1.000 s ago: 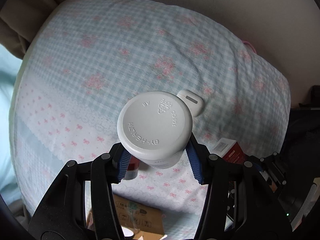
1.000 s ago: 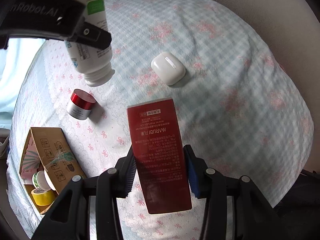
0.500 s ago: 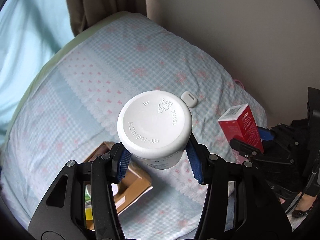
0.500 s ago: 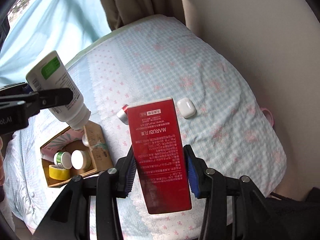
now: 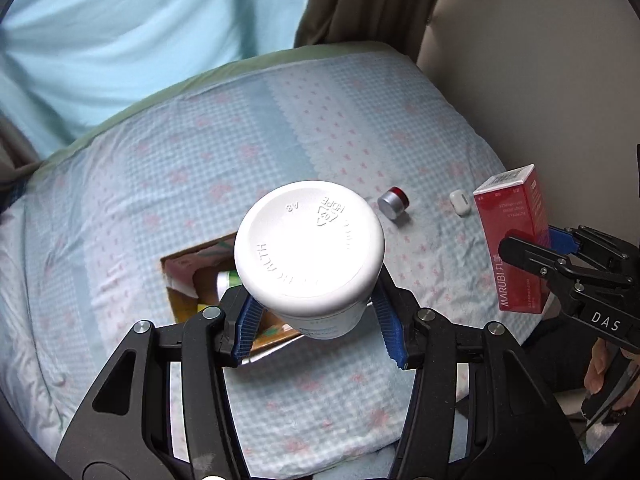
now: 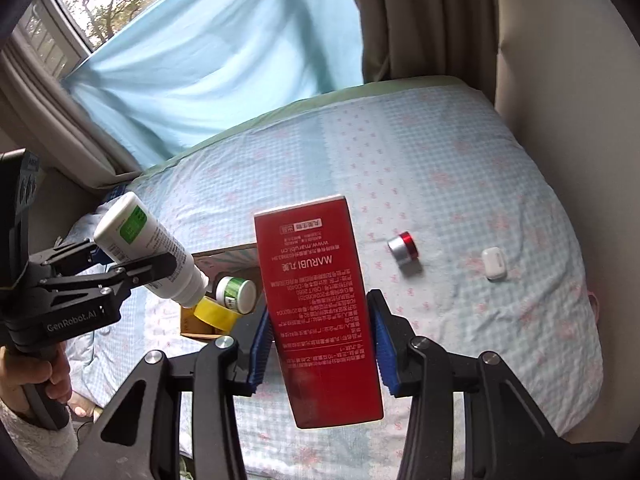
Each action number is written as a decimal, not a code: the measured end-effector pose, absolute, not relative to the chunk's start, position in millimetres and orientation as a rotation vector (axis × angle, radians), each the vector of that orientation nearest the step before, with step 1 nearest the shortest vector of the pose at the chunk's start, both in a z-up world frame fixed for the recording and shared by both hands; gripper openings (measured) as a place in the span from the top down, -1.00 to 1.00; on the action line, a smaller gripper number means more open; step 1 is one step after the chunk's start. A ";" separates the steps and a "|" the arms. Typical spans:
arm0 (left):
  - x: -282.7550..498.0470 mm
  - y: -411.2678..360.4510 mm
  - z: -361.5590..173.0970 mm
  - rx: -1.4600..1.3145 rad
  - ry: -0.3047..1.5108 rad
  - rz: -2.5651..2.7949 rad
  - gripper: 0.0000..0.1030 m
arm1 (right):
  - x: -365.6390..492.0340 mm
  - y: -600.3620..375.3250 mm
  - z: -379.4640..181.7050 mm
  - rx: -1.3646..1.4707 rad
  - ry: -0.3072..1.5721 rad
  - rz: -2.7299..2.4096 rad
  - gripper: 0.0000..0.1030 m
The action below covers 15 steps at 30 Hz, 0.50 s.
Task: Organize rigid objects
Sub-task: 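Carry the pill bottle and red box over the box and release both inside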
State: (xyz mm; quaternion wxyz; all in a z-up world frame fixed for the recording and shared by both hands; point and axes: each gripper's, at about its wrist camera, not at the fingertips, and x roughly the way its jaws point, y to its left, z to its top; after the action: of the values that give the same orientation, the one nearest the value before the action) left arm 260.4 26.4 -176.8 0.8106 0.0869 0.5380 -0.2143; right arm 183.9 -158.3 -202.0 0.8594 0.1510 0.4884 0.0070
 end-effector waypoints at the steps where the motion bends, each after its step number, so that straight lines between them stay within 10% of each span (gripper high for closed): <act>1: 259.4 36.4 -181.6 0.164 1.157 -0.432 0.07 | 188.0 -151.8 -204.3 0.312 1.024 0.035 0.20; 15: 279.1 109.8 -266.3 -0.050 1.271 -0.236 0.07 | 264.3 -91.7 -262.3 0.213 1.121 0.194 0.20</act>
State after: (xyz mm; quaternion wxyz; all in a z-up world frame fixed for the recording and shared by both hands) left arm 279.1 109.8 -266.3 0.7979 -0.0232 0.5922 -0.1101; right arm 264.3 -91.7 -262.3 0.8372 0.1007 0.5297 0.0917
